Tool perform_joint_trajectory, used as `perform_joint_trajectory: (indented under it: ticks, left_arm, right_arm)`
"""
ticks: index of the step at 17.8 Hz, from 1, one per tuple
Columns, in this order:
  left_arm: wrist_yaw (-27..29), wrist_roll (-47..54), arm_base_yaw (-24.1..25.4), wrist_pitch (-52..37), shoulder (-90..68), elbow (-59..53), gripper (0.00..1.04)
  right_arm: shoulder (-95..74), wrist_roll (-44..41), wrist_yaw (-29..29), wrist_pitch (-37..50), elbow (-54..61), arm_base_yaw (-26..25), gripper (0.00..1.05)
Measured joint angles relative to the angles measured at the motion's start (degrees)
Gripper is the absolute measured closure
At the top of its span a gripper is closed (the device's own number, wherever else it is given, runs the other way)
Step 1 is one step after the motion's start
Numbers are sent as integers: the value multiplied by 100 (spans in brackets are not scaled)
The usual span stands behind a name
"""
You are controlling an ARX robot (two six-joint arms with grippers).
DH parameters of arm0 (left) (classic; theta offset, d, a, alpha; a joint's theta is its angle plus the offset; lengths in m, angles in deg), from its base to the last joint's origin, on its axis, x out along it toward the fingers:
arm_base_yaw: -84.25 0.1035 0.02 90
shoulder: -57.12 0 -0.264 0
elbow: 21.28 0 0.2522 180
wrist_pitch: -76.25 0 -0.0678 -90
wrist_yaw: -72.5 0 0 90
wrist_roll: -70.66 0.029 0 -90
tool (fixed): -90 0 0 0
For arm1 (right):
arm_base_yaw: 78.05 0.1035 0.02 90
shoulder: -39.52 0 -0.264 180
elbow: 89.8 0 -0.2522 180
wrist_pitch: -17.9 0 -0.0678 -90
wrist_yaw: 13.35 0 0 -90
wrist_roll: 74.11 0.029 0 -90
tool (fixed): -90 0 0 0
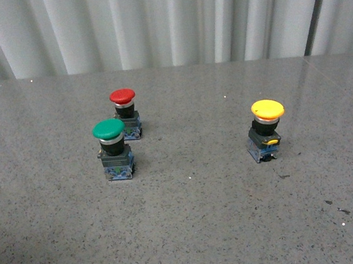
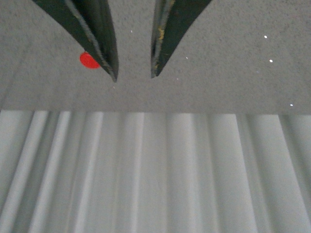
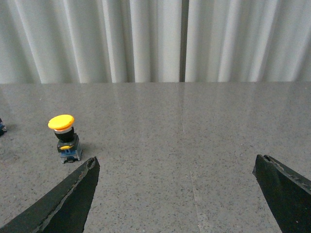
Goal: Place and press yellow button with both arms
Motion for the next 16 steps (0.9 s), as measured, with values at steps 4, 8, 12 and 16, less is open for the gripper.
perform_joint_trajectory:
  ticks: [4, 8, 12, 16]
  left_arm:
    - [-485, -17, 501, -39, 566, -960, 103]
    - [-831, -17, 813, 44, 1178, -1440, 103]
    - [-1425, -26, 1429, 284, 1788, -1753, 103]
    - [-1438, -26, 1410, 629, 2323, -1978, 103]
  right_arm:
    - [0, 0, 0, 0, 0, 0, 7]
    - [0, 0, 2, 0, 0, 0, 7]
    - [0, 0, 0, 0, 0, 0, 7]
    - [0, 0, 2, 0, 0, 0, 7]
